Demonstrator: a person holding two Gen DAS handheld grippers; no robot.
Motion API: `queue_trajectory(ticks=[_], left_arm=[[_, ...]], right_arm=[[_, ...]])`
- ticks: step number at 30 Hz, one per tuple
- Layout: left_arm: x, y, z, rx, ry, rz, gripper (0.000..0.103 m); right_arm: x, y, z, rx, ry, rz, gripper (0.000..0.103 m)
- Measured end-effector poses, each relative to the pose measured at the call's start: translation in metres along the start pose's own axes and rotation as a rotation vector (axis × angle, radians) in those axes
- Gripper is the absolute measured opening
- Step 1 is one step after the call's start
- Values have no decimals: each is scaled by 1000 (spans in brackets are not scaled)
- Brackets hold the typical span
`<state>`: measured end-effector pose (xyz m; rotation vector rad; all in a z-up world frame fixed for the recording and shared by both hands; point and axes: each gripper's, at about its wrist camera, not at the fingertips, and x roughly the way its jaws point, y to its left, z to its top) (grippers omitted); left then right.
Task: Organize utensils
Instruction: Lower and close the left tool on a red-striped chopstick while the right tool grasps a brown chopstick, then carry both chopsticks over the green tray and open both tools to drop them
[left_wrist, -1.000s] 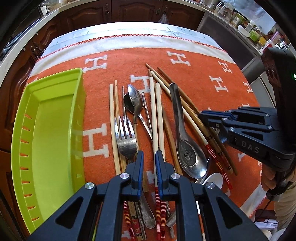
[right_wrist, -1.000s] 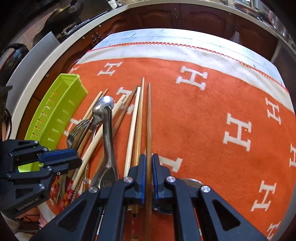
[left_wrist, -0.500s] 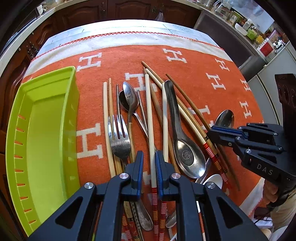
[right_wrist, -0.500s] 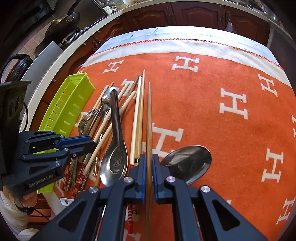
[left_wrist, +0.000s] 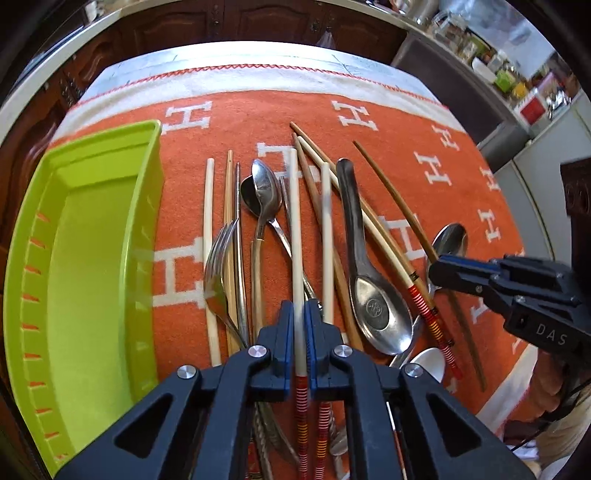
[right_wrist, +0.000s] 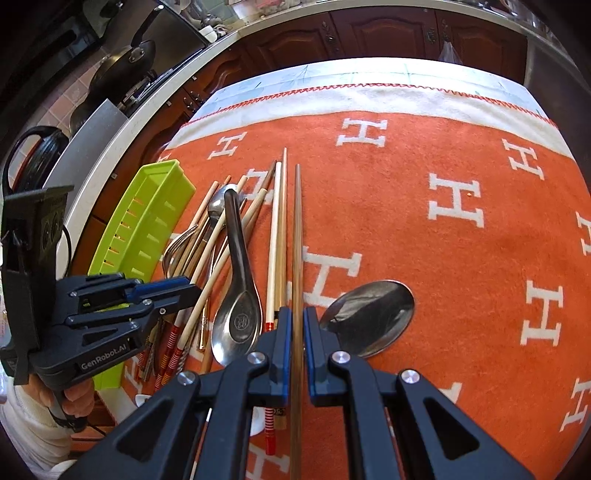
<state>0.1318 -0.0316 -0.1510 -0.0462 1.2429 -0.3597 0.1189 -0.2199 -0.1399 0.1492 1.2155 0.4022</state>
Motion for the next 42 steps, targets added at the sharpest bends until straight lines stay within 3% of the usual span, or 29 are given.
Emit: queue_trajectory(ticks=[6,14,18,24,30,42], left_arm=[[-10,8,-9,-48,-19,-30,3],[-68,2,-15,-34,-99,-44,3],[-110,7,-18,-38,-164,4,3],[-155,36,-19,-69,-255,188,3],[-159,74,-22,-121,-244,286,3],[-125,111,-31,-123,-155,332,6]], right_arm=[[-14,-1,-6,49,-30,20,6],[-46,15,-14,76,-84,37,6],[-61,39,-13,78,-107,77,6],[-53,91,-3,90,-92,158,7],[-19,139,8,126,-57,214,7],[42,164,20,253,13,262,10]])
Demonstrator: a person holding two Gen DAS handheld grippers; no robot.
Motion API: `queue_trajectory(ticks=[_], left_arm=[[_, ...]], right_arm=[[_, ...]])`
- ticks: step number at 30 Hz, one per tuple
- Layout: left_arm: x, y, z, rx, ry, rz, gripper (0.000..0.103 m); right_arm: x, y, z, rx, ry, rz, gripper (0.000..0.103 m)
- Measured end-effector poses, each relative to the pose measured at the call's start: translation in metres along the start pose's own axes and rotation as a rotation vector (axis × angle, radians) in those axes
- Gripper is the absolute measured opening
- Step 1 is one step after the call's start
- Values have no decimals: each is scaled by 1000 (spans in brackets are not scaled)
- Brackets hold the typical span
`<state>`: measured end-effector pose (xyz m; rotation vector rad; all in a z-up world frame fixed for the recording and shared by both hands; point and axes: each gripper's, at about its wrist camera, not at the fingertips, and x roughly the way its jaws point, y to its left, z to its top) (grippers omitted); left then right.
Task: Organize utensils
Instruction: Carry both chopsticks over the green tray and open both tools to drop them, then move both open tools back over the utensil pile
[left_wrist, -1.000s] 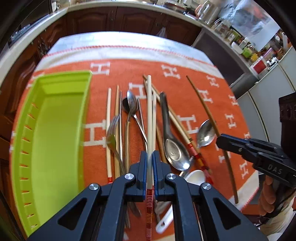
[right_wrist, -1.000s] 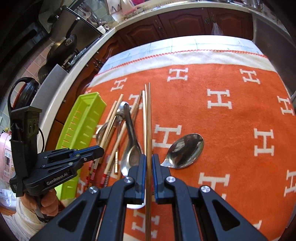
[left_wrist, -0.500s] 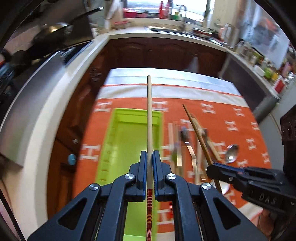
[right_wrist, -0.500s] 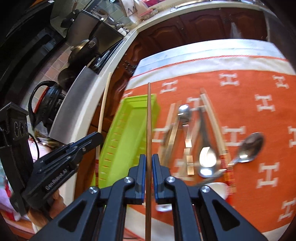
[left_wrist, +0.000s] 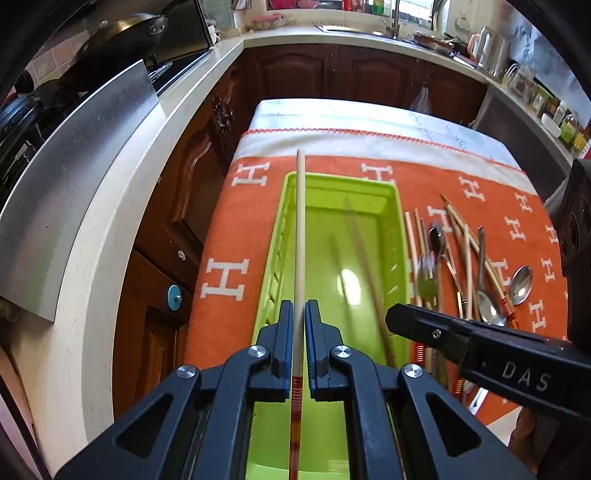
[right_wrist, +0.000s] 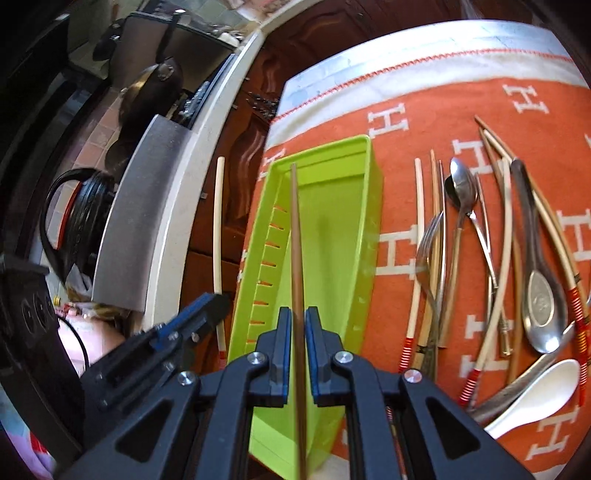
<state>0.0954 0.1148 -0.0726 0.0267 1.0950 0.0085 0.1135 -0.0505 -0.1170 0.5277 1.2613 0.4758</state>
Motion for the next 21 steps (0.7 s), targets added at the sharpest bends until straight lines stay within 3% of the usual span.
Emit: queue_trajectory(ticks=[5,11,16,21], left_arm=[[3,3,1,7,-10,7,9],[4,6,6,-16,-13,-20,14],[0,3,6,-31,-27,-54,16],[-12,-9,5,-37,-56,-105,20]], right_arm=[[10,-5,2,11,24,-39,10],[2,-2,3,-69,14,-87,10],[-18,-2,3,-142,-45,-123,10],[-51,-2,1,-230,-158,-154,10]])
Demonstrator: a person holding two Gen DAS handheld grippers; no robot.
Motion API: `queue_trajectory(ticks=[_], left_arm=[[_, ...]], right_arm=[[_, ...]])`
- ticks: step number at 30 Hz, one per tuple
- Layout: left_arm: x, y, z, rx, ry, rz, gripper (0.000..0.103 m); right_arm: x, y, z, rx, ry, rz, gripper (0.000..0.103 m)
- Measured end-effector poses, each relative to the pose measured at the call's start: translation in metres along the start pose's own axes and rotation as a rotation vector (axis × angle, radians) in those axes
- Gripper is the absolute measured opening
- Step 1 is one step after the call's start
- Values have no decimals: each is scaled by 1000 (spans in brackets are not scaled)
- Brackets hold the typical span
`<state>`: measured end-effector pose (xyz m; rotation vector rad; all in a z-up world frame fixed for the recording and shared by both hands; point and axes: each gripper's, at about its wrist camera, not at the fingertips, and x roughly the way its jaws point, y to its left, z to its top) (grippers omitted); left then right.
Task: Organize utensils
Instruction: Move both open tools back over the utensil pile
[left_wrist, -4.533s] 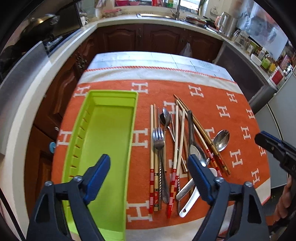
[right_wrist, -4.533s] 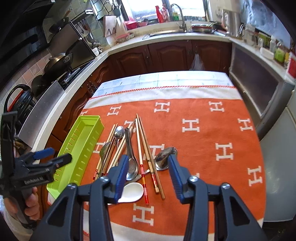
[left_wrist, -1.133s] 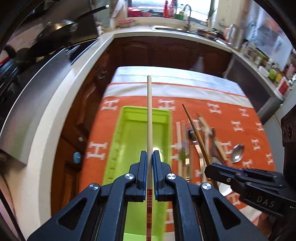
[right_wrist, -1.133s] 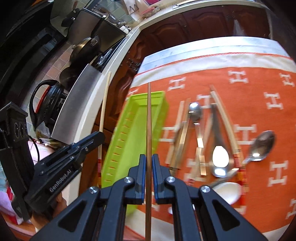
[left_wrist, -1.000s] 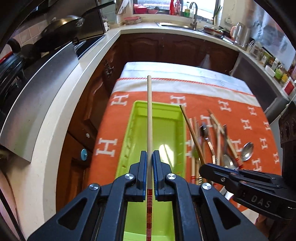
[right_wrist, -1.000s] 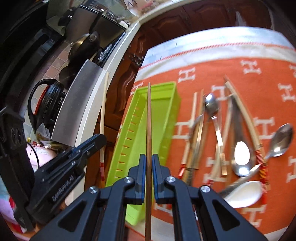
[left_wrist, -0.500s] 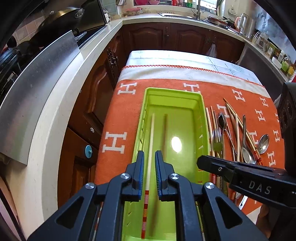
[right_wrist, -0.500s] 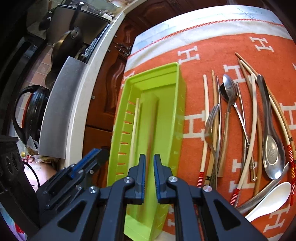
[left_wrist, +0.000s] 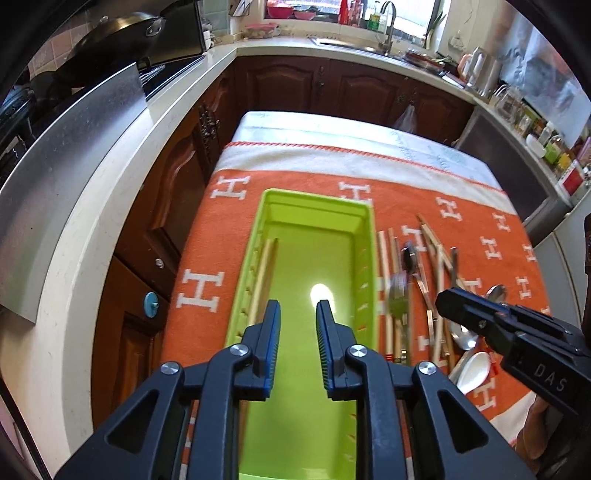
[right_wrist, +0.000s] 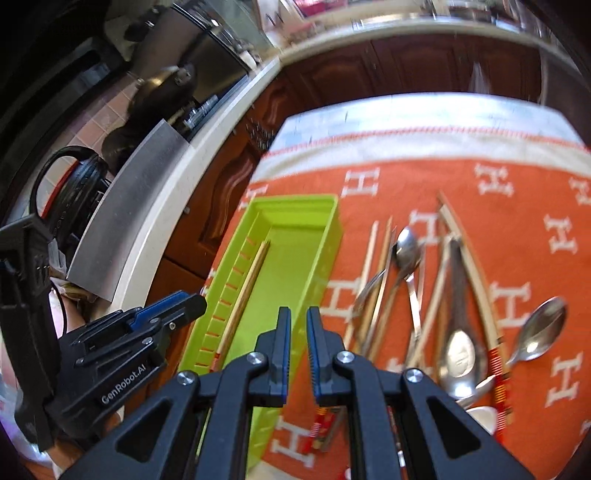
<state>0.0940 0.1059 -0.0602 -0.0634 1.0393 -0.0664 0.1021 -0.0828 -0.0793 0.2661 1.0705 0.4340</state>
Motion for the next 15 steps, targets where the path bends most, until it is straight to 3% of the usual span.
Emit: queue_trajectory(ticks=[6,15], left_arm=[[-12,-20,-4,-12,-20,-82,22],[-10,-65,-17,50,1,-130,22]], right_arm=[[-37,-20,-3,-18,-82,-15,12],[-75,-53,-19,-52,-120,-139,12]])
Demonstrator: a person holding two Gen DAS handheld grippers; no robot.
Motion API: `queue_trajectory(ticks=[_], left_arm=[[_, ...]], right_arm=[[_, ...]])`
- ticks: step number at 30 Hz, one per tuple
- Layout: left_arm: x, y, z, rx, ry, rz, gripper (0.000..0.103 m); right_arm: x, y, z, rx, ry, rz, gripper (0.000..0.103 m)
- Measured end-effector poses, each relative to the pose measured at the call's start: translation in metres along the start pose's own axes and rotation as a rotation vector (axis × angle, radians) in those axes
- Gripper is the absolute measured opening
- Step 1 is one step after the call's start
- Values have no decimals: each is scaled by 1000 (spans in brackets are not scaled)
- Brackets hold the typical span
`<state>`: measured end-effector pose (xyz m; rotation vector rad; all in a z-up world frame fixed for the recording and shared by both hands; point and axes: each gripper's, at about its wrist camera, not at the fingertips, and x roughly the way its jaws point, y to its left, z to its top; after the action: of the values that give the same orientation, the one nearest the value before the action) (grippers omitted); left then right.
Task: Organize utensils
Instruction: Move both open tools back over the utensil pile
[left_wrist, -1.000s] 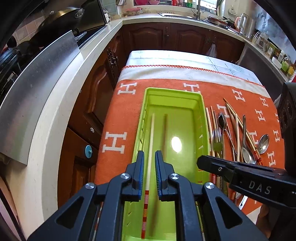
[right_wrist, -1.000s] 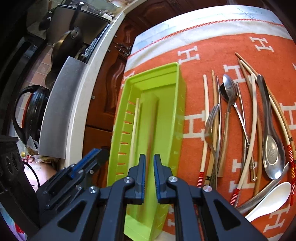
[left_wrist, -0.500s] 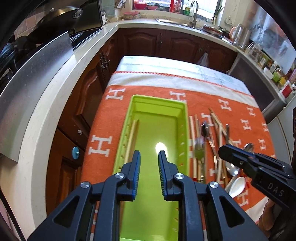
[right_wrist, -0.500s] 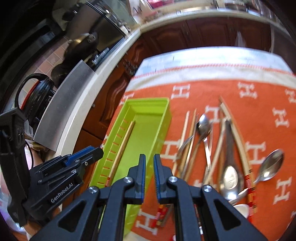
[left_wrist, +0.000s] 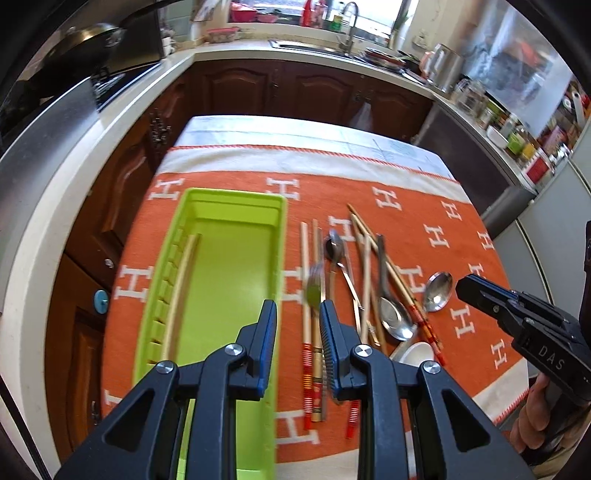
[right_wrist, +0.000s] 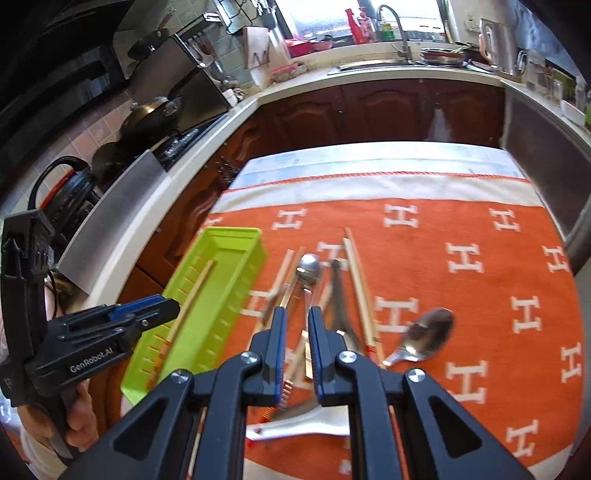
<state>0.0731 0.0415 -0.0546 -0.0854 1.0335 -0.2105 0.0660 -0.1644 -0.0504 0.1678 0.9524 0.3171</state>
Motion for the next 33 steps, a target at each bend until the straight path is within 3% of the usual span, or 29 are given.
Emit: queue_trajectory(ticks=[7,17,33], left_arm=[[16,-26,-11,36,44,-32,22],[51,-25,-11,-17,87,-29,22],[107,-25,1,-56,126,82,22]], right_arm=[[-12,-30,-14,24,-4,-44,12],[-12,-57,-31,65,5,-60,12],[32,-114,-45,234,127,-13,12]])
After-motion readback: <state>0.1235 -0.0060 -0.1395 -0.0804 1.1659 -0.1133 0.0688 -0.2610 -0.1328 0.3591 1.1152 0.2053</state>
